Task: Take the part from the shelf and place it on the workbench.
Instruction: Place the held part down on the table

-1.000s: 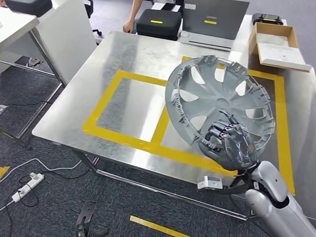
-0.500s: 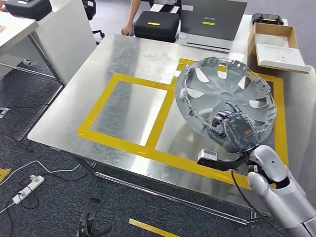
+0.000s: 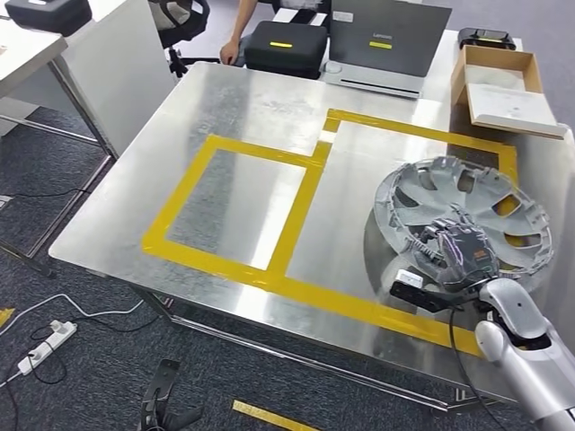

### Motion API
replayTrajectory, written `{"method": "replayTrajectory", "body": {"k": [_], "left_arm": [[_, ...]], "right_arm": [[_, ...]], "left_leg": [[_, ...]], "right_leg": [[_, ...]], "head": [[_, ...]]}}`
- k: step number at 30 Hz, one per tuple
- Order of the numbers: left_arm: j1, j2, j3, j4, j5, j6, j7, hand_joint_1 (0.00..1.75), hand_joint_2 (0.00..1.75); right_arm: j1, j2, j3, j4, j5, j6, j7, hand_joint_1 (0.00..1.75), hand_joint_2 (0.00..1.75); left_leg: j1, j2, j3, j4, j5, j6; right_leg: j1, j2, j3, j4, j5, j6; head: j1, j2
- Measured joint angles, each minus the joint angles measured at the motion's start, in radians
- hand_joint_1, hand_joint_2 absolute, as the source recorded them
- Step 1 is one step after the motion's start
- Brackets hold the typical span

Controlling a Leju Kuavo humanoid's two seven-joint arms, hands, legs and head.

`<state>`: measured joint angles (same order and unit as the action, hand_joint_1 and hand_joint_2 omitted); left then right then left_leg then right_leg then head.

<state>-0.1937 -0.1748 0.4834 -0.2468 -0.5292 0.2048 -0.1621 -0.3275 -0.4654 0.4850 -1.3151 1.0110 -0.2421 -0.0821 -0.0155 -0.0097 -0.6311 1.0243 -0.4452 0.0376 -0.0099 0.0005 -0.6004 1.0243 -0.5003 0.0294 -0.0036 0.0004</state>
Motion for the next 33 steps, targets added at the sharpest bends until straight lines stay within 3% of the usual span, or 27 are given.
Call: {"method": "replayTrajectory", "body": {"k": [1,2,5,6,7,8,10,12,16,18,20,21,22,24,26,28,30,32,33], "left_arm": [[-0.001,0.0,0.0,0.0,-0.001,0.0,-0.003,0.0,1.75],[-0.002,0.0,0.0,0.0,-0.001,0.002,-0.007,0.0,1.31],[-0.003,0.0,-0.001,0.0,-0.001,0.012,-0.02,0.0,0.0],[-0.003,0.0,0.0,0.0,0.0,0.017,-0.024,0.0,0.0],[-0.003,0.0,0.0,0.0,0.0,0.021,-0.026,0.0,0.0],[-0.003,-0.001,0.0,0.0,0.0,0.025,-0.027,0.0,0.0],[-0.004,0.0,0.0,0.0,0.0,0.029,-0.026,0.0,0.0],[-0.004,0.0,0.0,0.0,0.0,0.029,-0.02,0.0,0.0],[-0.004,0.001,0.0,0.0,0.0,0.029,-0.011,0.0,0.0],[-0.004,0.001,0.0,0.0,0.001,0.028,-0.011,0.0,0.0],[-0.003,0.001,0.0,0.0,0.001,0.026,-0.009,0.0,0.0],[-0.001,0.0,0.0,0.0,0.002,0.026,-0.008,0.0,0.0],[0.001,0.0,0.0,0.0,0.002,0.025,-0.006,0.0,0.0],[0.003,0.0,0.0,0.0,0.005,0.027,-0.004,0.0,0.0],[0.004,0.002,0.0,0.0,0.01,0.029,-0.002,0.0,0.0],[0.006,0.004,0.0,0.0,0.016,0.031,0.0,0.0,0.0],[0.006,0.004,0.0,0.0,0.021,0.033,0.0,0.0,0.0],[0.005,0.003,0.001,0.0,0.021,0.033,0.0,0.0,0.0],[0.006,0.002,0.001,0.0,0.021,0.033,0.0,0.0,0.0]], "right_arm": [[0.005,-0.001,-0.008,0.001,-0.001,-0.001,-0.003,0.0,0.0],[0.009,-0.002,-0.016,0.002,-0.003,-0.002,-0.007,0.0,0.0],[0.025,-0.005,-0.034,0.002,-0.024,-0.002,-0.024,0.0,0.0],[0.034,-0.006,-0.039,0.002,-0.036,-0.002,-0.033,0.0,0.0],[0.043,-0.006,-0.044,-0.001,-0.053,-0.002,-0.045,0.0,0.0],[0.049,-0.006,-0.051,-0.006,-0.074,-0.002,-0.058,0.0,0.0],[0.058,-0.001,-0.069,-0.025,-0.126,-0.008,-0.085,0.0,0.0],[0.068,0.01,-0.09,-0.052,-0.164,-0.026,-0.101,0.0,0.0],[0.088,0.032,-0.119,-0.097,-0.174,-0.051,-0.101,0.0,0.0],[0.092,0.039,-0.129,-0.113,-0.178,-0.057,-0.101,0.0,0.0],[0.105,0.049,-0.142,-0.128,-0.195,-0.068,-0.111,0.0,0.0],[0.116,0.055,-0.149,-0.137,-0.21,-0.072,-0.119,0.0,0.0],[0.129,0.061,-0.158,-0.148,-0.226,-0.076,-0.13,0.0,0.0],[0.153,0.075,-0.175,-0.175,-0.252,-0.083,-0.147,0.0,0.0],[0.174,0.093,-0.193,-0.206,-0.268,-0.093,-0.159,0.0,0.0],[0.198,0.111,-0.208,-0.236,-0.281,-0.101,-0.167,0.0,0.0],[0.222,0.124,-0.22,-0.263,-0.291,-0.105,-0.172,0.0,0.0],[0.237,0.13,-0.23,-0.282,-0.295,-0.107,-0.174,0.0,0.0],[0.24,0.133,-0.234,-0.288,-0.297,-0.108,-0.175,0.0,0.0]], "left_leg": [[0.002,0.0,0.005,-0.007,0.002,0.002],[0.005,0.001,0.01,-0.014,0.004,0.005],[0.006,0.001,0.012,-0.015,0.005,0.008],[0.007,0.001,0.013,-0.015,0.004,0.008],[0.009,0.001,0.014,-0.014,0.003,0.007],[0.011,0.001,0.014,-0.012,0.001,0.005],[0.013,0.0,0.014,-0.003,-0.006,-0.005],[0.011,-0.002,0.012,0.005,-0.01,-0.016],[0.014,-0.001,0.009,0.02,-0.023,-0.035],[0.016,0.001,-0.023,0.1,-0.074,-0.044],[0.017,0.001,-0.08,0.235,-0.137,-0.048],[0.018,0.002,-0.099,0.281,-0.151,-0.047],[0.017,0.001,-0.102,0.293,-0.146,-0.045],[0.016,-0.009,-0.055,0.203,-0.088,-0.035],[0.016,-0.044,0.012,0.069,-0.041,-0.022],[0.015,-0.063,0.042,0.009,-0.036,-0.017],[0.015,-0.046,0.048,-0.002,-0.033,-0.015],[0.018,-0.025,0.055,-0.017,-0.026,-0.007],[0.019,-0.013,0.058,-0.022,-0.024,-0.004]], "right_leg": [[0.0,0.0,-0.007,0.015,-0.012,0.004],[0.0,0.001,-0.024,0.049,-0.032,0.008],[-0.003,0.001,-0.117,0.23,-0.103,0.019],[-0.004,0.001,-0.139,0.265,-0.106,0.023],[-0.006,0.0,-0.142,0.261,-0.09,0.027],[-0.009,-0.001,-0.123,0.216,-0.057,0.031],[-0.014,-0.002,-0.054,0.079,0.003,0.039],[-0.015,0.002,-0.011,0.005,0.02,0.03],[-0.011,0.005,-0.005,0.0,0.021,-0.003],[-0.013,0.005,-0.002,-0.001,0.022,-0.014],[-0.011,0.009,-0.002,-0.001,0.022,-0.019],[-0.01,0.013,-0.002,-0.001,0.022,-0.02],[-0.009,0.018,-0.002,-0.001,0.022,-0.02],[-0.007,0.033,-0.001,-0.001,0.023,-0.019],[-0.008,0.051,-0.003,-0.001,0.024,-0.015],[-0.011,0.07,-0.008,-0.002,0.029,-0.006],[-0.015,0.084,-0.013,-0.006,0.032,0.007],[-0.013,0.061,-0.03,0.02,0.011,0.014],[-0.012,0.041,-0.05,0.061,-0.013,0.015]], "head": [[0.001,0.0],[0.002,0.0],[0.002,0.0],[0.002,0.0],[0.002,0.0],[0.002,0.0],[0.004,0.0],[0.004,0.0],[0.003,0.0],[0.0,0.0],[-0.001,0.0],[0.0,0.0],[-0.001,0.0],[0.0,0.0],[0.0,0.0],[0.0,0.0],[0.0,0.0],[0.004,0.0],[0.007,0.0]]}}
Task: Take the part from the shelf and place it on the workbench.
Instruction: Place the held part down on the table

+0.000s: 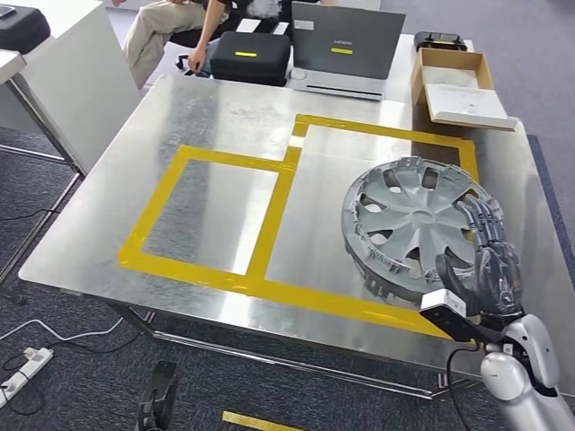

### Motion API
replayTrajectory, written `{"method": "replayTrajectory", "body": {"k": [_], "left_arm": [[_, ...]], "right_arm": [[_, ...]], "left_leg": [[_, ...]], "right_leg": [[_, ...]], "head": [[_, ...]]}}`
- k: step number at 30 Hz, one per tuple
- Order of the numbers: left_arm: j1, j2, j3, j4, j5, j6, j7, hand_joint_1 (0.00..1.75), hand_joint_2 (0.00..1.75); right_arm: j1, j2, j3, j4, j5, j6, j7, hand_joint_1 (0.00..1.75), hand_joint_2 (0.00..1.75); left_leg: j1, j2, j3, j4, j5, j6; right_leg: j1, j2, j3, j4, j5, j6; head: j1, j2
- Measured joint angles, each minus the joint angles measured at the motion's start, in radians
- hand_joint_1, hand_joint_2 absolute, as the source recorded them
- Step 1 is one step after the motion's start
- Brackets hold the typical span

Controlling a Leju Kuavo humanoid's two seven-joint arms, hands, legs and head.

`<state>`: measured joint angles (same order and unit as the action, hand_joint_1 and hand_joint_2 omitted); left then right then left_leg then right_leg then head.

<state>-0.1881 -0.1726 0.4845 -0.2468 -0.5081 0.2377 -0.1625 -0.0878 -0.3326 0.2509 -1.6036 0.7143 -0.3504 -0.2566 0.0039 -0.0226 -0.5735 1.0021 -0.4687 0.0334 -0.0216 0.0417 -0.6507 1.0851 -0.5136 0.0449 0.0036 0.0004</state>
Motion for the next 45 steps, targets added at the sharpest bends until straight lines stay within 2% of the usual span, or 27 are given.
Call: {"method": "replayTrajectory", "body": {"k": [2,4,5,7,9,10,12,14,17,18,19,20,21,23,25,27,28,29,30,32,34,35,36,38,40,43,45], "left_arm": [[0.003,0.0,0.0,0.0,0.0,0.001,0.0,0.0,0.0],[0.005,0.0,0.001,0.0,0.001,0.003,0.0,0.0,0.0],[0.005,-0.001,0.001,0.0,0.002,0.004,0.0,0.0,0.0],[0.005,-0.003,0.001,0.0,0.006,0.004,-0.001,0.0,0.0],[0.004,-0.004,0.002,0.0,0.008,0.003,-0.002,0.0,0.0],[0.004,-0.004,0.002,0.0,0.009,0.003,-0.003,0.0,0.0],[0.003,-0.004,0.002,0.0,0.01,0.003,-0.003,0.0,0.0],[0.001,-0.004,0.002,0.0,0.01,0.003,-0.004,0.0,0.0],[0.004,-0.004,0.002,0.0,0.01,0.003,-0.005,0.0,0.0],[0.006,-0.004,0.002,0.0,0.01,0.003,-0.005,0.0,0.0],[0.008,-0.004,0.002,0.0,0.01,0.004,-0.005,0.0,0.0],[0.008,-0.004,0.002,0.0,0.01,0.004,-0.005,0.0,0.0],[0.008,-0.004,0.002,0.0,0.01,0.005,-0.005,0.0,0.0],[0.008,-0.002,0.002,0.0,0.009,0.007,-0.005,0.0,0.0],[0.008,0.0,0.002,0.0,0.008,0.009,-0.005,0.0,0.0],[0.007,0.0,0.002,0.0,0.008,0.01,-0.005,0.0,0.0],[0.006,-0.001,0.002,0.0,0.007,0.01,-0.005,0.0,0.0],[0.004,-0.001,0.002,0.0,0.006,0.011,-0.005,0.0,0.0],[0.003,-0.002,0.002,0.0,0.005,0.012,-0.005,0.0,0.0],[0.005,-0.002,0.003,0.0,0.002,0.011,-0.002,0.0,0.0],[0.008,-0.002,0.003,0.0,0.001,0.006,0.002,0.0,0.0],[0.009,-0.002,0.003,0.0,0.001,0.004,0.003,0.0,0.0],[0.009,-0.002,0.003,0.0,0.001,0.002,0.003,0.0,0.0],[0.006,-0.004,0.003,0.0,0.0,0.0,0.003,0.0,0.0],[0.004,-0.004,0.003,0.0,0.0,-0.001,0.003,0.0,0.0],[0.003,-0.004,0.003,0.0,0.0,-0.001,0.003,0.0,0.0],[0.003,-0.004,0.003,0.0,0.0,-0.001,0.004,0.0,0.0]], "right_arm": [[0.007,0.005,-0.004,-0.008,-0.003,-0.001,-0.001,0.0,0.0],[0.018,0.011,-0.008,-0.013,-0.004,-0.002,-0.003,0.0,0.0],[0.023,0.013,-0.011,-0.016,-0.005,-0.002,-0.004,0.0,0.0],[0.027,0.017,-0.018,-0.025,-0.004,-0.002,-0.006,0.0,0.0],[0.027,0.02,-0.022,-0.033,-0.004,-0.003,-0.007,0.0,0.0],[0.028,0.022,-0.024,-0.036,-0.004,-0.003,-0.007,0.0,0.0],[0.033,0.025,-0.026,-0.039,-0.004,-0.004,-0.007,0.0,0.0],[0.036,0.027,-0.028,-0.043,-0.004,-0.005,-0.007,0.0,0.0],[0.036,0.033,-0.028,-0.048,-0.004,-0.005,-0.007,0.0,0.0],[0.037,0.035,-0.028,-0.048,-0.005,-0.005,-0.007,0.0,0.0],[0.038,0.037,-0.029,-0.048,-0.005,-0.005,-0.007,0.0,0.0],[0.039,0.037,-0.03,-0.048,-0.005,-0.005,-0.007,0.0,0.0],[0.04,0.038,-0.032,-0.048,-0.005,-0.005,-0.007,0.0,0.0],[0.039,0.039,-0.036,-0.049,-0.005,-0.004,-0.008,0.0,0.0],[0.037,0.04,-0.041,-0.049,-0.005,-0.002,-0.008,0.0,0.0],[0.039,0.041,-0.044,-0.049,-0.002,0.0,-0.01,0.0,0.0],[0.041,0.042,-0.046,-0.049,0.0,0.001,-0.01,0.0,0.0],[0.041,0.042,-0.048,-0.049,0.003,0.002,-0.012,0.0,0.0],[0.04,0.042,-0.05,-0.049,0.006,0.003,-0.012,0.0,0.0],[0.037,0.042,-0.052,-0.05,0.009,0.004,-0.013,0.0,0.0],[0.04,0.043,-0.051,-0.049,0.011,0.004,-0.013,0.0,0.0],[0.041,0.043,-0.051,-0.049,0.011,0.004,-0.013,0.0,0.0],[0.041,0.043,-0.051,-0.049,0.011,0.004,-0.013,0.0,0.0],[0.039,0.043,-0.052,-0.049,0.012,0.004,-0.013,0.0,0.0],[0.038,0.043,-0.052,-0.049,0.012,0.004,-0.014,0.0,0.0],[0.038,0.043,-0.052,-0.049,0.013,0.004,-0.015,0.0,0.0],[0.036,0.043,-0.052,-0.049,0.015,0.004,-0.016,0.0,0.0]], "left_leg": [[-0.002,0.023,0.0,-0.001,0.0,0.003],[-0.003,0.047,0.0,-0.001,-0.002,0.004],[-0.003,0.058,0.001,0.0,-0.003,0.003],[-0.004,0.079,0.005,0.001,-0.008,-0.002],[-0.01,0.096,0.007,0.007,-0.014,-0.011],[-0.013,0.105,0.008,0.009,-0.017,-0.015],[-0.015,0.122,0.011,0.011,-0.021,-0.022],[-0.01,0.102,0.003,0.039,-0.047,-0.032],[-0.004,0.043,-0.067,0.208,-0.136,-0.042],[-0.004,0.036,-0.094,0.265,-0.154,-0.042],[-0.004,0.032,-0.109,0.293,-0.155,-0.041],[-0.004,0.029,-0.108,0.285,-0.136,-0.037],[-0.004,0.022,-0.09,0.24,-0.102,-0.031],[-0.002,-0.03,-0.034,0.109,-0.033,-0.017],[-0.002,-0.075,-0.002,0.03,-0.012,-0.01],[-0.004,-0.068,0.003,0.014,-0.015,-0.009],[-0.002,-0.058,0.004,0.009,-0.011,-0.006],[0.0,-0.048,0.007,0.003,-0.007,-0.002],[0.002,-0.037,0.009,-0.003,-0.004,0.002],[0.001,-0.017,0.009,-0.004,0.0,0.007],[0.0,0.001,0.006,-0.002,0.001,0.008],[0.0,0.007,0.005,0.0,0.001,0.007],[0.0,0.013,0.004,0.001,0.001,0.007],[-0.001,0.018,0.002,0.006,-0.001,0.003],[-0.005,0.02,-0.003,0.013,0.0,-0.007],[-0.005,0.02,-0.009,0.018,0.004,-0.024],[-0.003,0.02,-0.022,0.056,-0.036,-0.033]], "right_leg": [[0.002,-0.029,-0.06,0.128,-0.06,0.004],[0.002,-0.036,-0.095,0.202,-0.074,0.007],[0.002,-0.04,-0.084,0.181,-0.054,0.008],[0.004,-0.074,-0.014,0.048,0.007,0.008],[0.01,-0.106,0.046,-0.059,0.037,-0.001],[0.013,-0.111,0.055,-0.076,0.037,-0.005],[0.013,-0.087,0.055,-0.076,0.039,-0.016],[0.009,-0.066,0.054,-0.076,0.043,-0.026],[0.007,-0.033,0.055,-0.077,0.045,-0.036],[0.008,-0.019,0.055,-0.077,0.045,-0.036],[0.008,-0.005,0.055,-0.076,0.046,-0.037],[0.009,0.01,0.055,-0.076,0.046,-0.036],[0.009,0.024,0.056,-0.076,0.046,-0.036],[0.009,0.049,0.056,-0.075,0.048,-0.033],[0.004,0.073,0.048,-0.074,0.051,-0.024],[-0.002,0.095,0.04,-0.078,0.057,-0.009],[-0.003,0.094,0.035,-0.079,0.058,-0.004],[-0.002,0.071,0.027,-0.069,0.049,0.001],[0.001,0.04,0.011,-0.038,0.028,0.005],[0.002,-0.024,-0.042,0.08,-0.038,0.011],[0.001,-0.037,-0.084,0.182,-0.077,0.016],[0.0,-0.038,-0.08,0.186,-0.07,0.018],[0.0,-0.04,-0.054,0.146,-0.045,0.018],[0.002,-0.043,0.032,0.007,0.009,0.016],[0.005,-0.044,0.08,-0.075,0.029,0.008],[0.006,-0.043,0.077,-0.079,0.036,-0.01],[0.003,-0.045,0.07,-0.082,0.046,-0.025]], "head": [[0.005,0.0],[0.005,0.0],[0.005,0.0],[0.005,0.0],[0.005,0.0],[0.005,0.0],[0.005,0.0],[0.004,0.0],[0.003,0.0],[0.003,0.0],[0.003,0.0],[0.003,0.0],[0.003,0.0],[0.004,0.0],[0.004,0.0],[0.003,0.0],[0.003,0.0],[0.006,0.0],[0.01,0.0],[0.016,0.0],[0.016,0.0],[0.016,0.0],[0.016,0.0],[0.016,0.0],[0.015,0.0],[0.014,0.0],[0.013,0.0]]}}
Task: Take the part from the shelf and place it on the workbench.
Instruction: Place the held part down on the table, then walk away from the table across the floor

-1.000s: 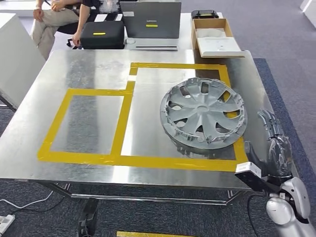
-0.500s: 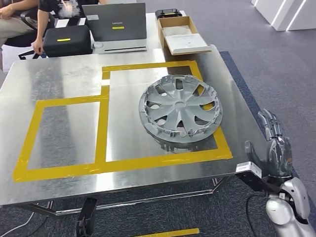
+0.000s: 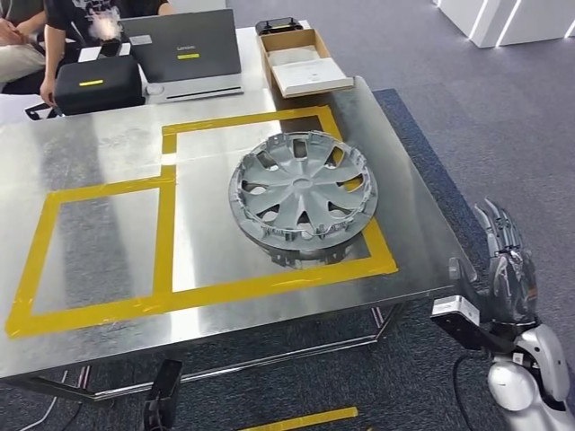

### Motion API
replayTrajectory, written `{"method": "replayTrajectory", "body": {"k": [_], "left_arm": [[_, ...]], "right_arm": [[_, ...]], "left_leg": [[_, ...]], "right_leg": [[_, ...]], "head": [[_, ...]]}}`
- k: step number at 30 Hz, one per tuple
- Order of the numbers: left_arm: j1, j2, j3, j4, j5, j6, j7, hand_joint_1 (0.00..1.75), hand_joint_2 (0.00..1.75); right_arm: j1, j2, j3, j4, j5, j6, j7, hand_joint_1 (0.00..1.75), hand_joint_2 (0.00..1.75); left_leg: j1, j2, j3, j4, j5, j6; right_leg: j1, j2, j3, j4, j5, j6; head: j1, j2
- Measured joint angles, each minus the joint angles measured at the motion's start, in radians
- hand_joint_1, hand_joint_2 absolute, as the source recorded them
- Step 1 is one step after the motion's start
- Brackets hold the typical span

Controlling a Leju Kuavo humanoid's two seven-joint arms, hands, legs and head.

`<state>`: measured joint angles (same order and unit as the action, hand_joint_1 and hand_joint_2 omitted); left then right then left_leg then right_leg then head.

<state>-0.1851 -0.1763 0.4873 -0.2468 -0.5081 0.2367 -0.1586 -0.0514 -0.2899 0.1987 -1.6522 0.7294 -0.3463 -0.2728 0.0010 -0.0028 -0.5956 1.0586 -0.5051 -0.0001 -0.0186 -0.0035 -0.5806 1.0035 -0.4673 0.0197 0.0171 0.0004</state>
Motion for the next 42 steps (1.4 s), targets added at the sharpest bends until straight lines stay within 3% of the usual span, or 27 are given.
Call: {"method": "replayTrajectory", "body": {"k": [3,4,5,6,8,10,13,14,15,16,18,19,20,21,22,24,26,27,29,30,32,34,35,37,39,41,42], "left_arm": [[0.0,0.0,0.0,0.0,0.0,0.001,0.002,0.0,0.0],[0.0,0.0,0.0,0.0,0.0,0.001,0.004,0.0,0.0],[0.0,0.0,0.0,0.0,0.0,0.001,0.005,0.0,0.0],[0.0,0.0,0.0,0.0,0.0,0.001,0.007,0.0,0.0],[-0.003,0.001,0.0,0.0,0.0,0.001,0.009,0.0,0.0],[-0.009,0.002,0.0,0.0,0.0,0.001,0.01,0.0,0.0],[-0.011,0.002,-0.001,0.0,0.0,0.001,0.014,0.0,0.0],[-0.01,0.002,0.0,0.0,0.0,0.001,0.015,0.0,0.0],[-0.011,0.002,0.0,0.0,0.0,0.001,0.016,0.0,0.0],[-0.011,0.001,0.0,0.0,0.0,0.001,0.016,0.0,0.0],[-0.012,0.001,-0.001,0.0,0.0,0.001,0.016,0.0,0.0],[-0.011,0.001,-0.001,0.0,0.0,0.0,0.016,0.0,0.0],[-0.01,0.001,-0.001,0.0,0.0,0.0,0.017,0.0,0.0],[-0.01,0.0,-0.001,0.0,0.0,0.0,0.017,0.0,0.0],[-0.009,0.0,-0.001,0.0,0.0,0.0,0.018,0.0,0.0],[-0.01,0.001,-0.001,0.0,0.0,0.0,0.018,0.0,0.0],[-0.013,0.001,-0.001,0.0,0.0,0.001,0.018,0.0,0.0],[-0.014,0.001,-0.001,0.0,0.0,0.001,0.018,0.0,0.0],[-0.011,0.003,-0.001,0.0,0.0,0.002,0.019,0.0,0.0],[-0.01,0.004,-0.001,0.0,0.0,0.002,0.02,0.0,0.0],[-0.009,0.005,-0.001,0.0,0.0,0.002,0.02,0.0,0.0],[-0.009,0.005,-0.001,0.0,0.0,0.002,0.021,0.0,0.0],[-0.008,0.005,-0.001,0.0,0.0,0.002,0.021,0.0,0.0],[-0.008,0.005,-0.001,0.0,0.0,0.002,0.021,0.0,0.0],[-0.01,0.006,-0.001,0.0,0.0,0.003,0.021,0.0,0.0],[-0.016,0.007,-0.001,-0.001,0.0,0.004,0.021,0.0,0.0],[-0.02,0.008,-0.001,-0.001,0.0,0.005,0.021,0.0,0.0]], "right_arm": [[-0.001,0.0,0.0,0.0,0.003,0.001,-0.001,0.0,0.0],[0.0,0.0,0.0,0.0,0.003,0.002,-0.002,0.0,0.0],[0.0,0.0,0.0,0.0,0.004,0.002,-0.002,0.0,0.0],[0.0,0.0,0.0,0.0,0.004,0.003,-0.003,0.0,0.0],[-0.001,0.0,0.0,0.0,0.005,0.004,-0.004,0.0,0.0],[-0.001,0.0,0.0,0.0,0.006,0.006,-0.005,0.0,0.0],[-0.001,0.0,0.001,0.001,0.007,0.012,-0.006,0.0,0.0],[-0.001,0.0,0.002,0.002,0.006,0.013,-0.006,0.0,0.0],[-0.001,0.0,0.002,0.003,0.006,0.015,-0.006,0.0,0.0],[-0.001,0.0,0.002,0.004,0.006,0.018,-0.006,0.0,0.0],[-0.001,0.0,0.002,0.006,0.008,0.023,-0.006,0.0,0.0],[-0.001,0.0,0.002,0.008,0.011,0.026,-0.006,0.0,0.0],[-0.001,0.0,0.002,0.01,0.014,0.029,-0.005,0.0,0.0],[-0.001,0.0,0.002,0.012,0.017,0.031,-0.004,0.0,0.0],[-0.002,0.0,0.002,0.013,0.02,0.033,-0.003,0.0,0.0],[-0.005,0.0,0.003,0.015,0.025,0.035,-0.001,0.0,0.0],[-0.008,0.0,0.003,0.016,0.03,0.035,0.001,0.0,0.0],[-0.008,0.0,0.004,0.017,0.032,0.036,0.002,0.0,0.0],[-0.009,0.0,0.005,0.02,0.033,0.036,0.003,0.0,0.0],[-0.011,0.0,0.006,0.021,0.033,0.036,0.003,0.0,0.0],[-0.014,0.0,0.006,0.023,0.033,0.036,0.004,0.0,0.0],[-0.014,0.0,0.007,0.024,0.034,0.037,0.004,0.0,0.0],[-0.014,0.0,0.007,0.026,0.035,0.036,0.005,0.0,0.0],[-0.014,0.0,0.008,0.028,0.036,0.036,0.006,0.0,0.0],[-0.015,0.0,0.008,0.028,0.037,0.036,0.006,0.0,0.0],[-0.016,-0.001,0.009,0.028,0.039,0.035,0.007,0.0,0.0],[-0.016,-0.001,0.01,0.029,0.039,0.035,0.007,0.0,0.0]], "left_leg": [[0.002,0.0,-0.057,0.176,-0.119,-0.01],[0.002,0.0,-0.068,0.222,-0.142,-0.011],[0.002,0.0,-0.062,0.235,-0.147,-0.009],[0.002,0.0,-0.036,0.207,-0.133,-0.005],[-0.002,0.0,0.059,0.062,-0.087,0.01],[-0.009,0.0,0.124,-0.051,-0.058,0.021],[-0.016,0.002,0.122,-0.075,-0.033,0.034],[-0.015,0.003,0.115,-0.078,-0.02,0.04],[-0.013,0.005,0.105,-0.082,-0.005,0.046],[-0.011,0.007,0.092,-0.085,0.009,0.051],[-0.011,0.008,0.06,-0.084,0.033,0.057],[-0.011,0.008,0.044,-0.083,0.045,0.057],[-0.011,0.008,0.027,-0.082,0.056,0.055],[-0.01,0.008,0.011,-0.08,0.067,0.053],[-0.009,0.005,-0.004,-0.077,0.076,0.049],[-0.007,-0.001,-0.03,-0.065,0.092,0.038],[-0.008,-0.01,-0.047,-0.055,0.109,0.025],[-0.008,-0.014,-0.054,-0.054,0.119,0.019],[-0.007,-0.025,-0.064,-0.053,0.128,0.007],[-0.006,-0.025,-0.073,-0.037,0.108,0.001],[-0.002,-0.017,-0.102,0.05,0.02,-0.011],[0.003,-0.011,-0.128,0.18,-0.059,-0.02],[0.004,-0.01,-0.129,0.226,-0.069,-0.022],[0.005,-0.004,-0.088,0.221,-0.03,-0.02],[0.0,0.031,0.017,0.095,0.002,-0.008],[-0.01,0.073,0.113,-0.041,-0.017,0.009],[-0.015,0.081,0.134,-0.078,-0.028,0.016]], "right_leg": [[0.001,-0.002,-0.024,0.0,0.019,-0.012],[0.002,-0.002,-0.035,0.0,0.026,-0.013],[0.004,-0.001,-0.046,0.001,0.035,-0.012],[0.005,0.0,-0.057,0.001,0.043,-0.011],[0.008,0.001,-0.073,0.001,0.061,-0.009],[0.01,0.0,-0.082,0.001,0.077,-0.001],[0.004,-0.003,-0.087,-0.008,0.102,0.019],[0.002,-0.002,-0.093,-0.007,0.095,0.025],[0.001,-0.001,-0.104,0.009,0.068,0.03],[-0.001,0.0,-0.119,0.046,0.023,0.033],[-0.001,0.002,-0.152,0.172,-0.08,0.039],[-0.002,0.002,-0.159,0.234,-0.108,0.042],[-0.002,0.002,-0.155,0.273,-0.112,0.044],[-0.003,0.002,-0.135,0.279,-0.096,0.046],[-0.004,0.003,-0.095,0.247,-0.07,0.048],[-0.007,0.024,0.022,0.105,-0.051,0.048],[-0.007,0.046,0.105,-0.009,-0.074,0.042],[-0.005,0.047,0.117,-0.029,-0.081,0.036],[-0.005,0.03,0.102,-0.031,-0.07,0.02],[-0.006,0.02,0.093,-0.032,-0.061,0.01],[-0.005,-0.002,0.075,-0.033,-0.04,-0.007],[-0.001,-0.021,0.048,-0.031,-0.021,-0.013],[0.001,-0.031,0.033,-0.029,-0.011,-0.013],[0.004,-0.051,0.003,-0.024,0.008,-0.012],[0.009,-0.07,-0.018,-0.02,0.023,-0.009],[0.012,-0.09,-0.025,-0.016,0.034,0.0],[0.013,-0.103,-0.027,-0.015,0.04,0.006]], "head": [[0.0,0.0],[0.0,0.0],[0.0,0.0],[-0.001,0.0],[0.0,0.0],[0.001,0.0],[0.0,0.0],[0.0,0.0],[0.001,0.0],[0.002,0.0],[0.005,0.0],[0.005,0.0],[0.005,0.0],[0.005,0.0],[0.005,0.0],[0.005,0.0],[0.004,0.0],[0.004,0.0],[0.003,0.0],[0.0,0.0],[-0.005,0.0],[-0.007,0.0],[-0.007,0.0],[-0.008,0.0],[-0.008,0.0],[-0.008,0.0],[-0.009,0.0]]}}
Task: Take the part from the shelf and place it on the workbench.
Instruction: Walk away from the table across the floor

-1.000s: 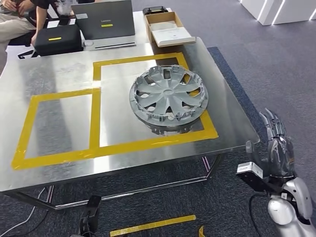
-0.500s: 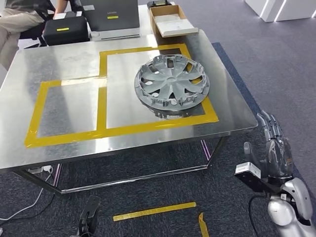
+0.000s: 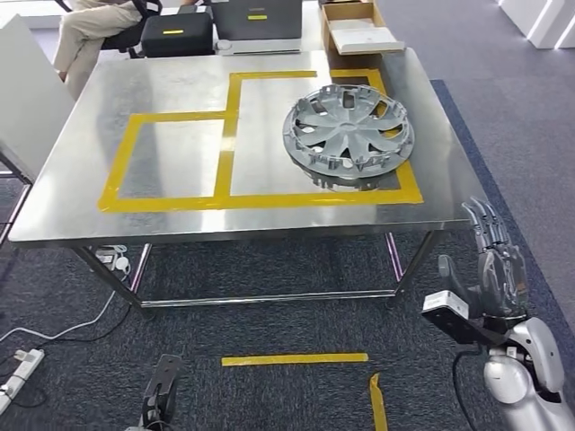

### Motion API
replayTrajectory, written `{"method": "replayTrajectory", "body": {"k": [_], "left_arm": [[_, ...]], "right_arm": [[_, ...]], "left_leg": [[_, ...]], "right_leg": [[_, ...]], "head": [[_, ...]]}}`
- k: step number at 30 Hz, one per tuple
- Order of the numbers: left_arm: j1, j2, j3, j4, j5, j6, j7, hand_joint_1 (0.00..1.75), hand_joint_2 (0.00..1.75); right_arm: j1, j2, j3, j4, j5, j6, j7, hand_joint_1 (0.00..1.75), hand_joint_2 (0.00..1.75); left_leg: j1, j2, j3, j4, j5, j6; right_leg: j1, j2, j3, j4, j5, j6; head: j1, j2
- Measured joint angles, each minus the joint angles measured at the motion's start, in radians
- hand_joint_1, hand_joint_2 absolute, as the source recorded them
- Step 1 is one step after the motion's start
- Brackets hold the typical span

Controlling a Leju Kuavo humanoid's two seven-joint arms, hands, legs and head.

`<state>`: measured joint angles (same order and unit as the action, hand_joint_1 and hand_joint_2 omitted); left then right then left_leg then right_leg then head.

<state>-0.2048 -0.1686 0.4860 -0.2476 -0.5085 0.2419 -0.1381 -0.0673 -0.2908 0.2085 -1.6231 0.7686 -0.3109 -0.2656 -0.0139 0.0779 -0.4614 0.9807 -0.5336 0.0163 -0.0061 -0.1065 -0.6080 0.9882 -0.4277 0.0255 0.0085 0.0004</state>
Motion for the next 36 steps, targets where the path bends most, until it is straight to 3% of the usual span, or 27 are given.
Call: {"method": "replayTrajectory", "body": {"k": [2,3,4,6,8,9,10,13,15,20,22,23,25,26,27,28,29,31,32,33,36], "left_arm": [[0.001,0.0,0.0,0.0,0.0,0.0,0.001,0.0,0.0],[0.004,0.0,0.0,0.0,0.0,-0.001,0.002,0.0,0.0],[0.006,0.001,0.001,0.0,0.001,-0.002,0.003,0.0,0.0],[0.006,0.0,0.0,0.0,0.001,-0.006,0.004,0.0,0.0],[0.005,-0.002,0.0,0.0,0.001,-0.008,0.004,0.0,0.0],[0.006,-0.002,0.0,0.0,0.001,-0.008,0.005,0.0,0.0],[0.007,-0.002,0.0,0.0,0.001,-0.008,0.006,0.0,0.0],[0.008,-0.001,0.0,0.0,0.001,-0.008,0.01,0.0,0.0],[0.007,-0.001,0.0,0.0,0.001,-0.008,0.01,0.0,0.0],[0.006,-0.001,0.0,0.0,0.001,-0.008,0.01,0.0,0.0],[0.006,0.0,0.0,0.0,0.001,-0.008,0.01,0.0,0.0],[0.007,0.0,0.0,0.0,0.001,-0.008,0.01,0.0,0.0],[0.008,0.0,0.0,0.0,0.001,-0.008,0.01,0.0,0.0],[0.01,0.0,0.0,0.0,0.001,-0.008,0.01,0.0,0.0],[0.011,0.0,0.0,0.0,0.001,-0.008,0.01,0.0,0.0],[0.012,0.0,0.0,0.0,0.001,-0.008,0.01,0.0,0.0],[0.012,0.0,0.0,0.0,0.001,-0.008,0.01,0.0,0.0],[0.011,0.001,0.0,0.0,0.001,-0.007,0.011,0.0,0.0],[0.01,0.001,0.0,0.0,0.001,-0.007,0.011,0.0,0.0],[0.009,0.001,0.0,0.0,0.001,-0.007,0.011,0.0,0.0],[0.01,0.002,0.0,0.0,0.002,-0.007,0.01,0.0,0.0]], "right_arm": [[-0.001,0.0,0.003,0.001,0.001,0.0,0.001,0.0,0.0],[-0.001,0.0,0.004,0.002,0.0,-0.001,0.001,0.0,0.0],[0.0,-0.001,0.005,0.002,-0.001,-0.001,0.001,0.0,0.0],[0.002,-0.002,0.005,0.004,-0.004,-0.002,0.0,0.0,0.0],[0.006,-0.002,0.005,0.006,-0.006,-0.003,0.0,0.0,0.0],[0.008,-0.002,0.005,0.007,-0.006,-0.003,0.0,0.0,0.0],[0.01,-0.002,0.005,0.007,-0.006,-0.003,0.0,0.0,0.0],[0.011,-0.002,0.006,0.008,-0.007,-0.004,0.0,0.0,0.0],[0.009,-0.002,0.006,0.008,-0.007,-0.004,0.0,0.0,0.0],[0.009,-0.002,0.006,0.007,-0.007,-0.005,-0.001,0.0,0.0],[0.013,-0.002,0.006,0.007,-0.008,-0.007,-0.001,0.0,0.0],[0.015,-0.002,0.007,0.007,-0.008,-0.008,-0.002,0.0,0.0],[0.018,-0.002,0.008,0.007,-0.011,-0.011,-0.003,0.0,0.0],[0.02,-0.002,0.008,0.007,-0.013,-0.014,-0.004,0.0,0.0],[0.023,-0.002,0.008,0.007,-0.015,-0.016,-0.005,0.0,0.0],[0.026,-0.002,0.008,0.007,-0.018,-0.019,-0.007,0.0,0.0],[0.029,-0.002,0.008,0.007,-0.02,-0.021,-0.008,0.0,0.0],[0.034,0.0,0.007,0.007,-0.024,-0.028,-0.012,0.0,0.0],[0.036,0.0,0.006,0.007,-0.026,-0.031,-0.013,0.0,0.0],[0.038,0.001,0.006,0.007,-0.027,-0.036,-0.015,0.0,0.0],[0.051,0.004,0.0,0.007,-0.035,-0.046,-0.022,0.0,0.0]], "left_leg": [[-0.002,-0.015,-0.006,-0.018,0.006,0.012],[-0.001,-0.023,-0.012,-0.021,0.015,0.019],[0.001,-0.028,-0.018,-0.023,0.025,0.025],[0.002,-0.039,-0.039,-0.022,0.043,0.034],[-0.001,-0.049,-0.061,-0.018,0.056,0.037],[-0.001,-0.052,-0.07,-0.015,0.061,0.036],[-0.001,-0.055,-0.078,-0.011,0.064,0.035],[-0.003,-0.061,-0.095,0.006,0.067,0.03],[-0.007,-0.062,-0.101,0.013,0.066,0.027],[-0.009,-0.063,-0.107,0.02,0.065,0.024],[-0.007,-0.065,-0.122,0.044,0.054,0.012],[-0.004,-0.066,-0.141,0.086,0.028,0.002],[0.003,-0.069,-0.198,0.226,-0.048,-0.018],[0.005,-0.069,-0.221,0.285,-0.071,-0.021],[0.007,-0.069,-0.23,0.314,-0.075,-0.021],[0.008,-0.069,-0.222,0.304,-0.06,-0.02],[0.008,-0.069,-0.196,0.257,-0.03,-0.017],[0.006,-0.07,-0.126,0.122,0.029,-0.006],[0.005,-0.07,-0.101,0.07,0.043,0.0],[0.003,-0.07,-0.091,0.041,0.047,0.004],[0.003,-0.072,-0.095,0.025,0.052,0.016]], "right_leg": [[-0.003,-0.01,-0.004,0.002,0.008,0.014],[-0.006,0.008,-0.011,0.012,-0.002,0.021],[-0.008,0.036,-0.025,0.04,-0.026,0.027],[-0.009,0.092,-0.073,0.156,-0.106,0.033],[-0.008,0.106,-0.115,0.279,-0.166,0.034],[-0.008,0.107,-0.114,0.298,-0.171,0.033],[-0.008,0.106,-0.091,0.272,-0.156,0.032],[-0.008,0.105,0.036,0.072,-0.087,0.026],[-0.006,0.105,0.072,0.013,-0.084,0.024],[-0.005,0.105,0.081,0.002,-0.085,0.021],[-0.007,0.105,0.074,0.002,-0.078,0.008],[-0.008,0.104,0.069,0.004,-0.072,-0.001],[-0.01,0.101,0.06,0.004,-0.062,-0.016],[-0.01,0.1,0.057,0.005,-0.06,-0.017],[-0.01,0.1,0.053,0.006,-0.059,-0.018],[-0.009,0.1,0.051,0.007,-0.057,-0.018],[-0.009,0.1,0.05,0.008,-0.056,-0.017],[-0.007,0.101,0.048,0.009,-0.053,-0.013],[-0.006,0.101,0.044,0.011,-0.051,-0.009],[-0.005,0.1,0.04,0.012,-0.048,-0.004],[-0.005,0.098,0.027,0.013,-0.044,0.013]], "head": [[0.0,0.0],[0.0,0.0],[0.001,0.0],[0.002,0.0],[0.003,0.0],[0.002,0.0],[0.003,0.0],[0.002,0.0],[0.002,0.0],[0.002,0.0],[0.0,0.0],[-0.001,0.0],[-0.003,0.0],[-0.003,0.0],[-0.003,0.0],[-0.003,0.0],[-0.003,0.0],[-0.003,0.0],[-0.003,0.0],[-0.002,0.0],[-0.002,0.0]]}}
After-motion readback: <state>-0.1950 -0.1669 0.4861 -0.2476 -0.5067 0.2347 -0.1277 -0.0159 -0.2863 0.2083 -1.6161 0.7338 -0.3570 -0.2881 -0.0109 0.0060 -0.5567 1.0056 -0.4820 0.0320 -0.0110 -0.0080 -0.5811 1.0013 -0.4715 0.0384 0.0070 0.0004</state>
